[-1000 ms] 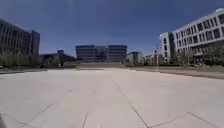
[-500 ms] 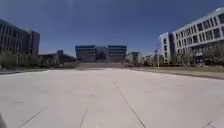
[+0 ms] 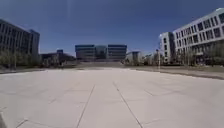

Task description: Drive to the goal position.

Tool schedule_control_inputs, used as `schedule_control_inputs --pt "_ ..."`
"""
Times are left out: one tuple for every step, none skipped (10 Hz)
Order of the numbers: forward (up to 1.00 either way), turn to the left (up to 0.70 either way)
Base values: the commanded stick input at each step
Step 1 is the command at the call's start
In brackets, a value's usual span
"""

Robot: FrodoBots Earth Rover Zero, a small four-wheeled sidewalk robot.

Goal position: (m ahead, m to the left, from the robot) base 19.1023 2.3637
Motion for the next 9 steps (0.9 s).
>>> schedule_control_inputs --pt "0.70 0.00" --pt "0.70 0.00" --pt "0.70 0.00" --pt "0.70 0.00" --pt "0.70 0.00" --pt "0.70 0.00" --pt "0.70 0.00" --pt "0.70 0.00" --pt "0.70 0.00"
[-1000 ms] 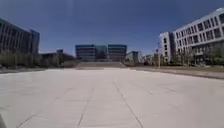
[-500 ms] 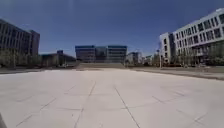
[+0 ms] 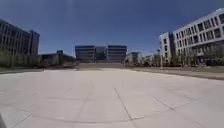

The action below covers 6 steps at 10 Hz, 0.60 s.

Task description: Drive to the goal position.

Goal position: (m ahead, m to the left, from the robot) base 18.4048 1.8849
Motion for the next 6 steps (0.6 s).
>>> schedule_control_inputs --pt "0.70 0.00" --pt "0.70 0.00" --pt "0.70 0.00" --pt "0.70 0.00" --pt "0.70 0.00" --pt "0.70 0.00"
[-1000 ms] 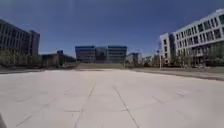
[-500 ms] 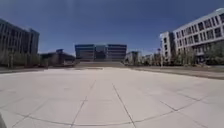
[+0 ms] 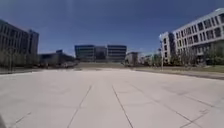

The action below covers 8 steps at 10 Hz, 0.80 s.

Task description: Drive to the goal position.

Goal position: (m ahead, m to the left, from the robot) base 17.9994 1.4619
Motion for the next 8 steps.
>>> schedule_control_inputs --pt "0.70 0.00" --pt "0.70 0.00" --pt "0.70 0.00" --pt "0.70 0.00" --pt "0.70 0.00" --pt "0.70 0.00" --pt "0.70 0.00" --pt "0.70 0.00"
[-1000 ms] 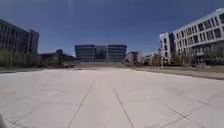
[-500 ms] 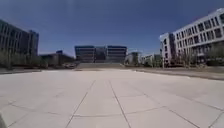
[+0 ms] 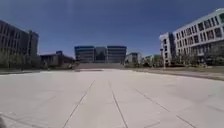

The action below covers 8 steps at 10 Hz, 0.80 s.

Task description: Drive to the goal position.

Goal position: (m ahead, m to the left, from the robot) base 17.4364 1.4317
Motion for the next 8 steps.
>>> schedule_control_inputs --pt "0.70 0.00" --pt "0.70 0.00" --pt "0.70 0.00" --pt "0.70 0.00" --pt "0.70 0.00" --pt "0.70 0.00" --pt "0.70 0.00" --pt "0.70 0.00"
